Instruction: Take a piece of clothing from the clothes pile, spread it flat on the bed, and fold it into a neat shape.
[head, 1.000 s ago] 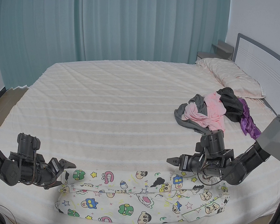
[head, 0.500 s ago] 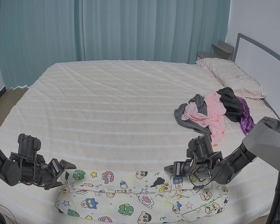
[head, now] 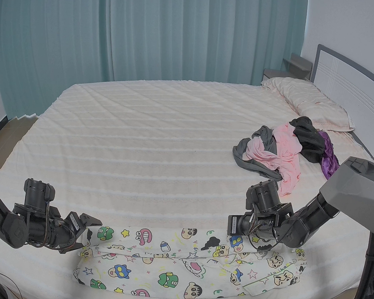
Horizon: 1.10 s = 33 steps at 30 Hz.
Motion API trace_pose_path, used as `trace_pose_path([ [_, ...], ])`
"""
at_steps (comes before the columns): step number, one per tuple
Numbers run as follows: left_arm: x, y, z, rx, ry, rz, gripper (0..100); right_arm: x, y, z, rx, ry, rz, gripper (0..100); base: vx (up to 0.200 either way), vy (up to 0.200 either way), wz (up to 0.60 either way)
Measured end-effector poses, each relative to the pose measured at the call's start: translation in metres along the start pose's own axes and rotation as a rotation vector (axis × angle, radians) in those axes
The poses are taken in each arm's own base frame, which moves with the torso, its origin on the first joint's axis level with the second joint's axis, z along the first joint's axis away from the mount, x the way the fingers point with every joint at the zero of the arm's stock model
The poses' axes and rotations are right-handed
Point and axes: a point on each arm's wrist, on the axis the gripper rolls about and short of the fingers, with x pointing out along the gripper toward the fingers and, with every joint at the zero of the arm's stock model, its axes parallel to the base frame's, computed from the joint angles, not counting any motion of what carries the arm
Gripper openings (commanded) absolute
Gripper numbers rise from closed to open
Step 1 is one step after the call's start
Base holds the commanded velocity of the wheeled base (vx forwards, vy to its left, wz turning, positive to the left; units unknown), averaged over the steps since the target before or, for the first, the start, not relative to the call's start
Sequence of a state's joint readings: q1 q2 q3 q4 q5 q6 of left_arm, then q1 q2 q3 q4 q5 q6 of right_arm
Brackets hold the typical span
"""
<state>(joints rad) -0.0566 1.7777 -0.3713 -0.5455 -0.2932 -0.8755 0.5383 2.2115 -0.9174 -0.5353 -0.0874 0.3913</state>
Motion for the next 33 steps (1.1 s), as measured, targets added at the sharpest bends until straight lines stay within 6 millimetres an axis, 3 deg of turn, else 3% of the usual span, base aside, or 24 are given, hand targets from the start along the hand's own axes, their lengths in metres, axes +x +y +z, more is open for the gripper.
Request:
trace_pose_path([
  [5,0.0,0.0,0.0,0.0,0.0,0.0,100,-0.001,0.006,0.002,-0.008,-0.01,0.013,0,0.0,0.0,0.0],
  [6,0.0,0.0,0.0,0.0,0.0,0.0,100,-0.002,0.008,0.001,-0.011,-0.011,0.017,100,0.0,0.0,0.0],
  [17,0.0,0.0,0.0,0.0,0.0,0.001,100,-0.009,0.008,0.003,0.021,-0.02,0.022,100,0.0,0.0,0.0],
  [22,0.0,0.0,0.0,-0.001,0.001,0.001,100,-0.021,-0.01,0.006,0.144,-0.024,-0.011,100,0.0,0.0,0.0],
  [33,0.0,0.001,-0.001,-0.003,0.004,0.005,100,-0.032,-0.057,-0.009,0.341,0.019,-0.101,100,0.0,0.0,0.0],
])
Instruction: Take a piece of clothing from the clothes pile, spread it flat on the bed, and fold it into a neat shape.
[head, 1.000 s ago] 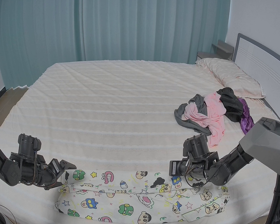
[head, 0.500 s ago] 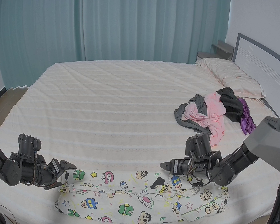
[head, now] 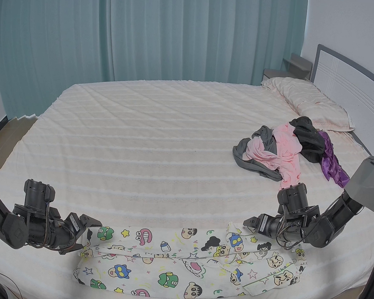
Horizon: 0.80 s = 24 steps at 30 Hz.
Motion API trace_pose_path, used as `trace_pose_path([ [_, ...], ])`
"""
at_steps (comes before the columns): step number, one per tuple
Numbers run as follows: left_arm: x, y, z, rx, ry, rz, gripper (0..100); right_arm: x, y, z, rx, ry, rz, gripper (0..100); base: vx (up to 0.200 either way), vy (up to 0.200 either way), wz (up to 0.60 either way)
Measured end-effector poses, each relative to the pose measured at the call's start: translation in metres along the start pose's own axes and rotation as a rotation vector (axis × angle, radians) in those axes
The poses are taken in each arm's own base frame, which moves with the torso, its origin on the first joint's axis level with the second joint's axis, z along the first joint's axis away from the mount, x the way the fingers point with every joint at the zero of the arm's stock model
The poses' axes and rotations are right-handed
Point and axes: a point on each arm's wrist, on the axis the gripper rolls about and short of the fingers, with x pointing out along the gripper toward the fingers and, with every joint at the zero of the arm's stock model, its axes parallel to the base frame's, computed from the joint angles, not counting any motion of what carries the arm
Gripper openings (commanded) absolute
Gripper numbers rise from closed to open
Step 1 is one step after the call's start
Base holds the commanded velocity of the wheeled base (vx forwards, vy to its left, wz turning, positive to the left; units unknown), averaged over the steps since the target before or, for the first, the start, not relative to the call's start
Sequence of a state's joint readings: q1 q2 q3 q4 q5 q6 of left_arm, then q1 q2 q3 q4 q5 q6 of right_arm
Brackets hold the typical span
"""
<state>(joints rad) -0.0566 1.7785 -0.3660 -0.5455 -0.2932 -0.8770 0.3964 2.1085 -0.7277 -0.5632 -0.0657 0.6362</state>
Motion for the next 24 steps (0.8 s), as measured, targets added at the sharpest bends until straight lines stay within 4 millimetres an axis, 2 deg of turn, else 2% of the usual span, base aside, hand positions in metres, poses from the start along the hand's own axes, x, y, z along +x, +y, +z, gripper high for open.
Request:
trace_pose_path([
  [5,0.0,0.001,-0.001,-0.001,0.003,0.003,100,-0.009,-0.008,0.006,0.033,-0.044,0.01,100,0.0,0.0,0.0],
  [11,0.0,0.002,-0.002,-0.003,0.005,0.006,100,-0.033,-0.016,0.009,0.084,-0.083,0.017,100,0.0,0.0,0.0],
  [18,0.0,0.002,-0.003,-0.002,0.013,0.008,100,-0.055,-0.037,-0.013,0.101,-0.039,-0.008,100,0.0,0.0,0.0],
  [24,0.001,0.003,-0.006,-0.003,0.026,0.014,100,-0.056,-0.045,-0.025,0.104,-0.016,0.057,100,0.0,0.0,0.0],
])
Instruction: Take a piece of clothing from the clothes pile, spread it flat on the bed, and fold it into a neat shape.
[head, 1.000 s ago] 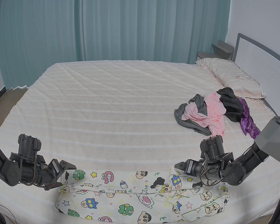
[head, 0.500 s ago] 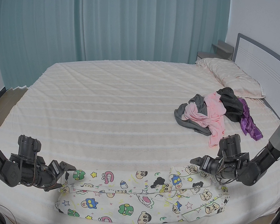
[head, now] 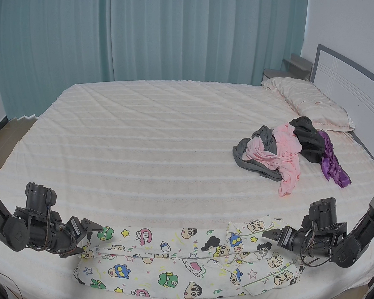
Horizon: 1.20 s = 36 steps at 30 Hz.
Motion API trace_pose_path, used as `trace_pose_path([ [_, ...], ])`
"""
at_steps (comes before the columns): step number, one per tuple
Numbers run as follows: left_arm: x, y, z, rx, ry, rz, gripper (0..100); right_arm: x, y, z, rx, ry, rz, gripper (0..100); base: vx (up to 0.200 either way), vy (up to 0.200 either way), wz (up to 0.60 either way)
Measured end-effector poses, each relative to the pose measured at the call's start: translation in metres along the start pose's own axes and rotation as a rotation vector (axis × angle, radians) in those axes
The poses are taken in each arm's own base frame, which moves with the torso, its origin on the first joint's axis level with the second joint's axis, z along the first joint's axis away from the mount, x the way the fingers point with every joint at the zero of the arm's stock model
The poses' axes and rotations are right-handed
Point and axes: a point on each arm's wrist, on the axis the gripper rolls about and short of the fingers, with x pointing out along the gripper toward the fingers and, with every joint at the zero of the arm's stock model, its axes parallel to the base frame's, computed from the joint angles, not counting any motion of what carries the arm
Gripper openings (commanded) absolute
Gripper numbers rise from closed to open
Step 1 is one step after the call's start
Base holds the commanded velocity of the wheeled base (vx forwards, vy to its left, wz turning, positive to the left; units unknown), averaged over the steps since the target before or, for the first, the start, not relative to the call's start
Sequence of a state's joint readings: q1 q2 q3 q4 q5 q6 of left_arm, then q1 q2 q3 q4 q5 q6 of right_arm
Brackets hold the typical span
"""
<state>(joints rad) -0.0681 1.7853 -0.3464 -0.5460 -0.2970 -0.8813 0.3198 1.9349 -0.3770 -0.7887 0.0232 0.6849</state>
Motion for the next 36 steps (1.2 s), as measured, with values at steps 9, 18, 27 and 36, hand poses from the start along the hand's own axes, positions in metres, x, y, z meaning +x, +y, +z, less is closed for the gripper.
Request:
trace_pose_path([
  [9,0.002,0.001,-0.001,0.0,0.013,0.005,100,0.021,-0.01,-0.005,-0.001,-0.021,0.012,100,0.0,0.0,0.0],
  [18,0.004,0.002,-0.002,-0.002,0.019,0.012,100,0.03,-0.018,-0.004,0.014,-0.011,-0.011,100,0.0,0.0,0.0],
  [27,0.005,0.002,-0.002,-0.003,0.02,0.014,100,0.035,-0.017,-0.003,0.017,-0.031,0.018,0,0.0,0.0,0.0],
  [36,0.005,0.002,-0.002,-0.003,0.018,0.015,100,0.031,-0.02,-0.006,0.022,-0.028,0.004,0,0.0,0.0,0.0],
])
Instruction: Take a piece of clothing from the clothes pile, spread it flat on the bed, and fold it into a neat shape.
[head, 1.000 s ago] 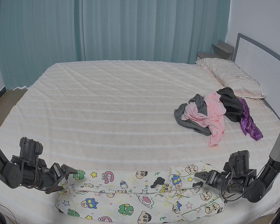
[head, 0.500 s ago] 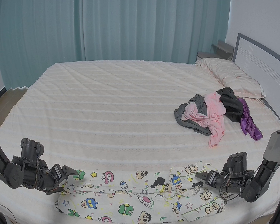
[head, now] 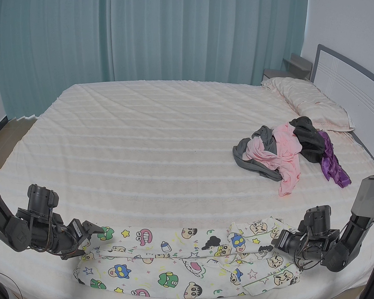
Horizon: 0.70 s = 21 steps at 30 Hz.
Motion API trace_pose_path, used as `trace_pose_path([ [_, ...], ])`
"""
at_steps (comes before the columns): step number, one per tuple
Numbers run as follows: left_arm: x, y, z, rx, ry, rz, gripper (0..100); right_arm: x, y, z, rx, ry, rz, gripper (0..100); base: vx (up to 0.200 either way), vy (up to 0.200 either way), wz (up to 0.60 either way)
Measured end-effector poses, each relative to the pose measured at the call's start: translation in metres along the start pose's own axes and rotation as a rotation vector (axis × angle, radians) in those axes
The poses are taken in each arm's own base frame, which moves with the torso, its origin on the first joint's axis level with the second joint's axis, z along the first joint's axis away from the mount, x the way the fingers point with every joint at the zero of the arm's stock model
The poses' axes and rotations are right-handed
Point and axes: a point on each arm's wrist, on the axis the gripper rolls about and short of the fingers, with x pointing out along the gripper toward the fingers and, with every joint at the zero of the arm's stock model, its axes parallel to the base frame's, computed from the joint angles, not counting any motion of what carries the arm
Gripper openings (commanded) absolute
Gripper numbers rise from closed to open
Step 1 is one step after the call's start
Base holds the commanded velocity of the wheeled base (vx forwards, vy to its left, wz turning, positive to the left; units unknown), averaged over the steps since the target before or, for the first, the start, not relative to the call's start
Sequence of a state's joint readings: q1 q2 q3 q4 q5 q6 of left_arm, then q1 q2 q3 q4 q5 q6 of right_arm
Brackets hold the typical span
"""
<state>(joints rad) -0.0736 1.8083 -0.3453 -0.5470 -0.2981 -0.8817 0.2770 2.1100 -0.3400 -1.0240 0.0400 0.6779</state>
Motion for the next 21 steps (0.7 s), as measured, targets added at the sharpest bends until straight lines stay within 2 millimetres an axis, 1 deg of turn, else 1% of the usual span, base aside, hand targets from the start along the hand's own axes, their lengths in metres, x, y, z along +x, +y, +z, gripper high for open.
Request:
trace_pose_path([
  [7,0.0,-0.001,0.001,0.007,-0.014,-0.01,100,-0.013,-0.004,-0.003,0.0,0.006,-0.015,0,0.0,0.0,0.0],
  [13,-0.001,-0.001,0.001,0.011,-0.029,-0.007,100,-0.019,-0.007,-0.005,-0.013,0.012,-0.027,0,0.0,0.0,0.0],
  [14,-0.001,-0.001,0.001,0.011,-0.036,-0.003,100,-0.019,-0.008,-0.006,-0.018,0.014,-0.03,100,0.0,0.0,0.0],
  [21,-0.001,-0.004,0.007,0.027,-0.137,0.02,100,-0.024,-0.011,-0.009,-0.032,0.019,-0.036,100,0.0,0.0,0.0],
])
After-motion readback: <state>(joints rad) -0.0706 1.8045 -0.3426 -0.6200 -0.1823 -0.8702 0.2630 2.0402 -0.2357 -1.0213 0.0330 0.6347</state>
